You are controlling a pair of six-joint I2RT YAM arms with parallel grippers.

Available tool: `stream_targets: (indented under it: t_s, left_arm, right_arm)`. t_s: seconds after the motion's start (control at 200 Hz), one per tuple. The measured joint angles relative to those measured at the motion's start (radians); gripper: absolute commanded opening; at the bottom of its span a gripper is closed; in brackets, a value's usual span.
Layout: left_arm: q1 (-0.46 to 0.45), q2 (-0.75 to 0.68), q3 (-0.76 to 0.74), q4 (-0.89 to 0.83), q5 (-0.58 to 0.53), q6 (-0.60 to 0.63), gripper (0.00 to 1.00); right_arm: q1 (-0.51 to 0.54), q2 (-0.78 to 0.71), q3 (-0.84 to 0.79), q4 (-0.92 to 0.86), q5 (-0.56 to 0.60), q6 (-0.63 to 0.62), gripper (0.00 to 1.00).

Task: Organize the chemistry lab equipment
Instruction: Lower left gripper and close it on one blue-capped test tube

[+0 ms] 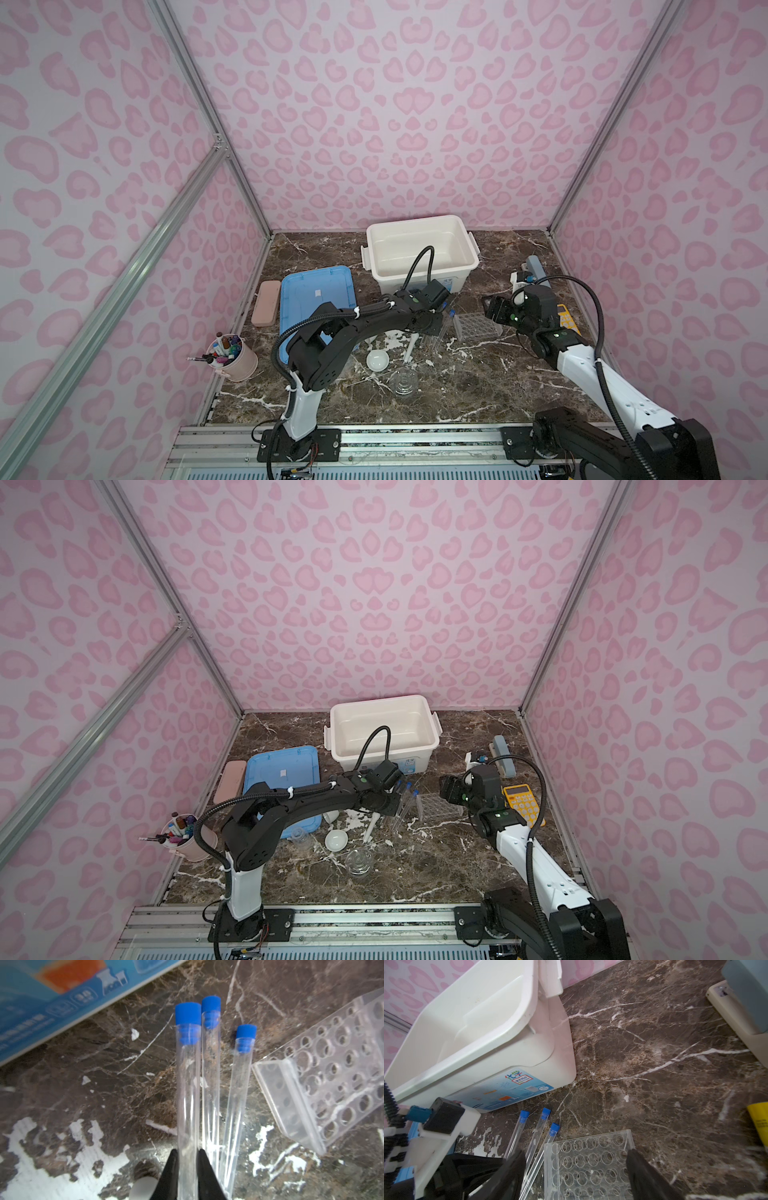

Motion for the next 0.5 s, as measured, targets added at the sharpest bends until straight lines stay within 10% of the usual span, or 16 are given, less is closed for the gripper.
stream_targets:
  t_s: [0.5]
  left_arm:
    - [-0.032,-0.116,-0.090,0.046,-0.024,0.095,0.07]
  right_arm:
    - [-0.013,0.146,0.053,0.080,-0.294,0.051,0.69]
